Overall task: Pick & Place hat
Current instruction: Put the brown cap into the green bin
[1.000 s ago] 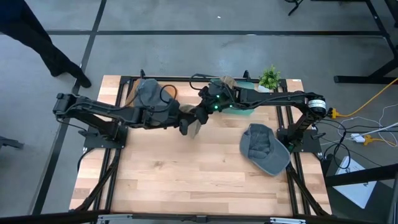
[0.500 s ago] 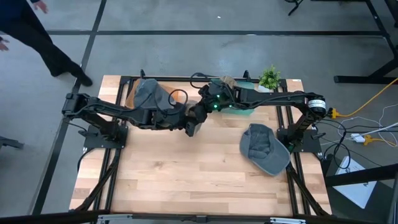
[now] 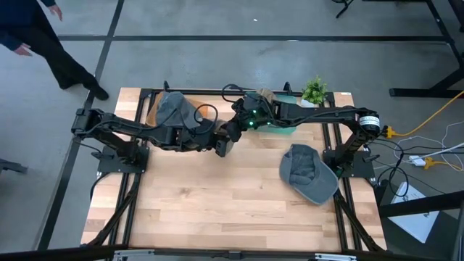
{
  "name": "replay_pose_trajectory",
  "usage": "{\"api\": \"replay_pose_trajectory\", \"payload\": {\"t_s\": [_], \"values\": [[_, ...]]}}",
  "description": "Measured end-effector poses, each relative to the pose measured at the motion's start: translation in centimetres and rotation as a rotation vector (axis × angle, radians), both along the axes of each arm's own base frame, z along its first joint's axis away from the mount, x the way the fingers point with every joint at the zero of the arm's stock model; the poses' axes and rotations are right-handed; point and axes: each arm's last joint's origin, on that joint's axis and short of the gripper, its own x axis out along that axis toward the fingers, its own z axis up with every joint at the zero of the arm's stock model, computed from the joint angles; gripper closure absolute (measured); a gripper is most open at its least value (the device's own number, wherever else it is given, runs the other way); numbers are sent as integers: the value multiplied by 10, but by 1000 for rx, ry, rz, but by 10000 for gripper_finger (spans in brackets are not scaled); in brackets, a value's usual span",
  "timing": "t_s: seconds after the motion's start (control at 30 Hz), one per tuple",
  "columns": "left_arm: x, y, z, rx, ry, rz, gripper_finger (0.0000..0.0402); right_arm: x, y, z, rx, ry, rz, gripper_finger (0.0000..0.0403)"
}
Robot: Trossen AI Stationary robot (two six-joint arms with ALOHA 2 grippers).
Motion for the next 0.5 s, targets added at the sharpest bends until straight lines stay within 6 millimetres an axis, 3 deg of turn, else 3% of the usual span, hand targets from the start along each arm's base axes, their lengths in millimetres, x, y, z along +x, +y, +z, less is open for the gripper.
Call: {"api": "replay_pose_trajectory", "payload": {"t_s": [0.17,0.37,0.5], "values": [[2,-3,1,1,-4,-99,392,0,0,-1,1,7,3,350],[-3,-17,9,-50,-14,-298,397,0,4,-1,-24,3,118,342],[-19,-25,21,-85,0,-386,398,0,7,0,-58,-26,280,340]]}}
